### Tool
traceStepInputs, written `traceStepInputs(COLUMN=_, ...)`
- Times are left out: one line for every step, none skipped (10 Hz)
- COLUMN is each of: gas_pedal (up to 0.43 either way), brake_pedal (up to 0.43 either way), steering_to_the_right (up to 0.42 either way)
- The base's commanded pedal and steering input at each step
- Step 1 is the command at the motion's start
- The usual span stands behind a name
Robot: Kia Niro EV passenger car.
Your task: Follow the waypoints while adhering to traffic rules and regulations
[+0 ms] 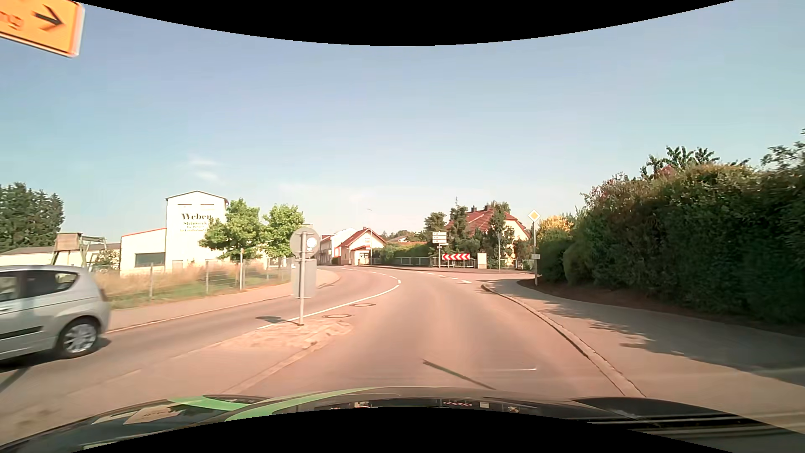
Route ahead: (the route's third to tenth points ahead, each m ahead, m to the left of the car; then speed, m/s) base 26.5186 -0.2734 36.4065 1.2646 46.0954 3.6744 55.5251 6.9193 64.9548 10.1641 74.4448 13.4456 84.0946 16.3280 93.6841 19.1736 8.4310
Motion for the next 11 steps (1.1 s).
traceStepInputs(gas_pedal=0.197, brake_pedal=0.000, steering_to_the_right=0.095)
traceStepInputs(gas_pedal=0.197, brake_pedal=0.000, steering_to_the_right=0.091)
traceStepInputs(gas_pedal=0.197, brake_pedal=0.000, steering_to_the_right=0.076)
traceStepInputs(gas_pedal=0.197, brake_pedal=0.000, steering_to_the_right=0.054)
traceStepInputs(gas_pedal=0.197, brake_pedal=0.000, steering_to_the_right=0.038)
traceStepInputs(gas_pedal=0.197, brake_pedal=0.000, steering_to_the_right=0.017)
traceStepInputs(gas_pedal=0.197, brake_pedal=0.000, steering_to_the_right=0.008)
traceStepInputs(gas_pedal=0.197, brake_pedal=0.000, steering_to_the_right=0.002)
traceStepInputs(gas_pedal=0.197, brake_pedal=0.000, steering_to_the_right=-0.004)
traceStepInputs(gas_pedal=0.197, brake_pedal=0.000, steering_to_the_right=-0.015)
traceStepInputs(gas_pedal=0.197, brake_pedal=0.000, steering_to_the_right=-0.023)
